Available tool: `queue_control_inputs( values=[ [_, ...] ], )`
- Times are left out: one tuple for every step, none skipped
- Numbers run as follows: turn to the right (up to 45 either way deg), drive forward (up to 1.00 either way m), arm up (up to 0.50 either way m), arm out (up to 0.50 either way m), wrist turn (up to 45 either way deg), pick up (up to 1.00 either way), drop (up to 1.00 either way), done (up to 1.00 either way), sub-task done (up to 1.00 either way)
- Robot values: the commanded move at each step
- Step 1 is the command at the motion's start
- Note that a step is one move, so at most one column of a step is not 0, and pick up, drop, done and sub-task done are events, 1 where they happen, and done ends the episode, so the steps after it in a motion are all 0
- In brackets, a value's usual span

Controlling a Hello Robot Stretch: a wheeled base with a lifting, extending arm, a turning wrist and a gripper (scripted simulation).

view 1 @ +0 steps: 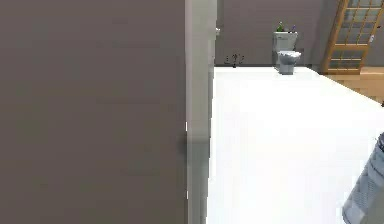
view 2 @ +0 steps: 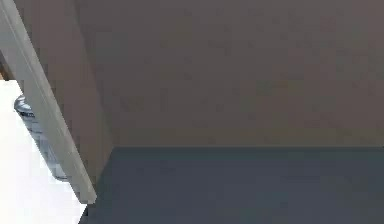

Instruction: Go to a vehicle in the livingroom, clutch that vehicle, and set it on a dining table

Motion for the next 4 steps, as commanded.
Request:
queue_control_inputs(
  values=[
    [45.0, 0.00, 0.00, 0.00, 0.0, 0.00, 0.00, 0.00, 0.00],
    [30.0, 0.00, 0.00, 0.00, 0.0, 0.00, 0.00, 0.00, 0.00],
    [0.0, 0.60, 0.00, 0.00, 0.0, 0.00, 0.00, 0.00, 0.00],
    [-45.0, 0.00, 0.00, 0.00, 0.0, 0.00, 0.00, 0.00, 0.00]
  ],
)
